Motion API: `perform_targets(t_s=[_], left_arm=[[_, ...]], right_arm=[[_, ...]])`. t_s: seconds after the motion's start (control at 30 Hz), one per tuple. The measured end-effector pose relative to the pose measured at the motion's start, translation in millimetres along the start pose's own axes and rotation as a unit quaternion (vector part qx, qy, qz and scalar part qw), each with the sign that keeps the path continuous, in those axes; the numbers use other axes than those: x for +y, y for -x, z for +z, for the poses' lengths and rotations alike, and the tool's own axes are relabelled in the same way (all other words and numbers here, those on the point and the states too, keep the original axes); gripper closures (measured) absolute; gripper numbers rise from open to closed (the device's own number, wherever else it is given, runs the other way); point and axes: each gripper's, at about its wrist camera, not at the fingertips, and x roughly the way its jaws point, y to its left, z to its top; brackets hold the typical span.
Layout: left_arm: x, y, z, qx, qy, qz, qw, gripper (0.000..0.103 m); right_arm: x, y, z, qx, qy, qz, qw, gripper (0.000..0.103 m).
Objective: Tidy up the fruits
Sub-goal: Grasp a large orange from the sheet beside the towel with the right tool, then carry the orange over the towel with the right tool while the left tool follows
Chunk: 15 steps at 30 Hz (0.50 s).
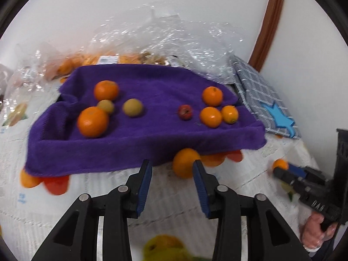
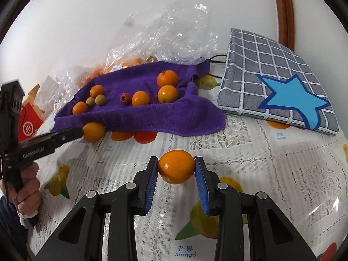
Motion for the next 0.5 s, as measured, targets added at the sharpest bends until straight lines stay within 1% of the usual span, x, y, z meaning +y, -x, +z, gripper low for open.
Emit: perform_targets(t_s=[0.07,0.2,0.27,0.37,0.5], left_arm=[[-4,-5,0,0.01,0.004,-0.018,0.9998,0.064],[-16,-16,-2,0.03,-0.009,-0.034,0.999,0.064],[-26,-23,-4,0.047,-0.023,-0.031,0.9982,0.064],[-35,-26,-6,0.053,-0.042,-0.022,0.9975,0.064],[-30,-32,2,0.056,-0.002,-0.035,0.9979,0.063]], right_arm=[[4,-2,0,0.005,0.012,0.008,1.0,0.069],[6,-7,0,0.019,0.018,0.016,1.0,0.069],[6,-8,-1,0.02,0.016,0.019,0.999,0.069],[7,-8,0,0.02,0.018,0.019,0.999,0.069],[8,-10,0,0.025,0.022,0.021,0.999,0.069]])
